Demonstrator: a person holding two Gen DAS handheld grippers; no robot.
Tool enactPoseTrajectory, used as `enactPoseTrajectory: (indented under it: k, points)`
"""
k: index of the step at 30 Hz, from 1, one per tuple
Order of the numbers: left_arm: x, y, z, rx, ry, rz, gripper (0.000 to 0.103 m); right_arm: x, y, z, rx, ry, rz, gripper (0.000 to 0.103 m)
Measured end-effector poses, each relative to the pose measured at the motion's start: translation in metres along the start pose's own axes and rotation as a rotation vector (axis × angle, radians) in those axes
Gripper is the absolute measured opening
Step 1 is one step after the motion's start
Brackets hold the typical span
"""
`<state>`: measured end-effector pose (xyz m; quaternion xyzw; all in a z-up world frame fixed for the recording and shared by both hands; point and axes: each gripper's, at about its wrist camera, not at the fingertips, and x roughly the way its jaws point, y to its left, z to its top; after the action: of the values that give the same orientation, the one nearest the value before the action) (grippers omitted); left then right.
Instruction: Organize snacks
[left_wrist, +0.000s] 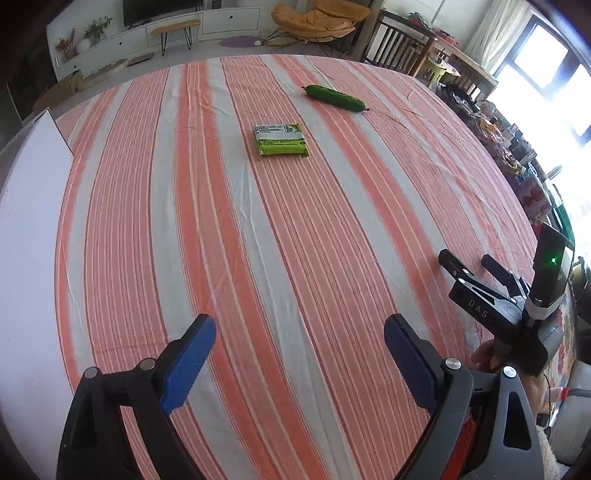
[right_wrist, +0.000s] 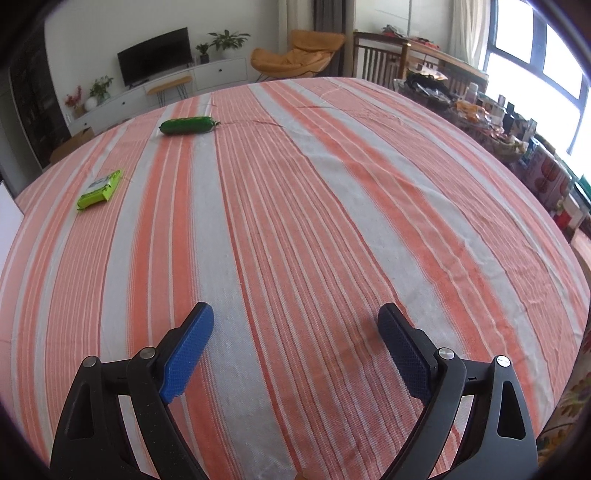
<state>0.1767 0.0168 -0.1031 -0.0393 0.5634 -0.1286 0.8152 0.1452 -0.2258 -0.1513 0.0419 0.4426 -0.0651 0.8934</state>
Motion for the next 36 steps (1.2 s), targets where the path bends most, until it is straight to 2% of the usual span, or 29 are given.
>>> enactPoseTrajectory:
  k: [5,8,12,14,18,20,22,24,27,32,36]
  points:
    - [0.024,0.03,0.055,-0.069,-0.046,0.012,0.092,0.0,0.0,0.0,0.0,0.0,0.0,0.093]
    - [0.042,0.039,0.082,-0.109,-0.044,0.006,0.092,0.0,0.0,0.0,0.0,0.0,0.0,0.093]
    - [0.063,0.024,0.117,-0.064,-0.049,-0.001,0.092,0.0,0.0,0.0,0.0,0.0,0.0,0.093]
    - [0.074,0.015,0.132,-0.034,-0.058,0.027,0.092,0.0,0.0,0.0,0.0,0.0,0.0,0.093]
    - [0.096,0.01,0.147,-0.055,-0.061,0.072,0.091,0.0,0.0,0.0,0.0,0.0,0.0,0.093]
    - [0.104,0.006,0.145,-0.032,-0.053,0.098,0.077,0.0,0.0,0.0,0.0,0.0,-0.001,0.093]
    - [0.103,-0.001,0.14,0.032,-0.085,0.151,0.053,0.0,0.0,0.0,0.0,0.0,-0.001,0.093]
    - [0.1,0.001,0.133,0.035,-0.107,0.14,0.052,0.0,0.0,0.0,0.0,0.0,0.0,0.093]
    - [0.087,0.019,0.113,-0.028,-0.124,0.134,0.051,0.0,0.0,0.0,0.0,0.0,-0.001,0.093]
    - [0.055,0.043,0.051,-0.054,-0.131,0.149,0.052,0.0,0.001,0.0,0.0,0.0,-0.001,0.093]
    - [0.033,0.059,-0.001,-0.093,-0.165,0.129,0.052,0.0,0.001,-0.001,0.0,0.0,-0.001,0.093]
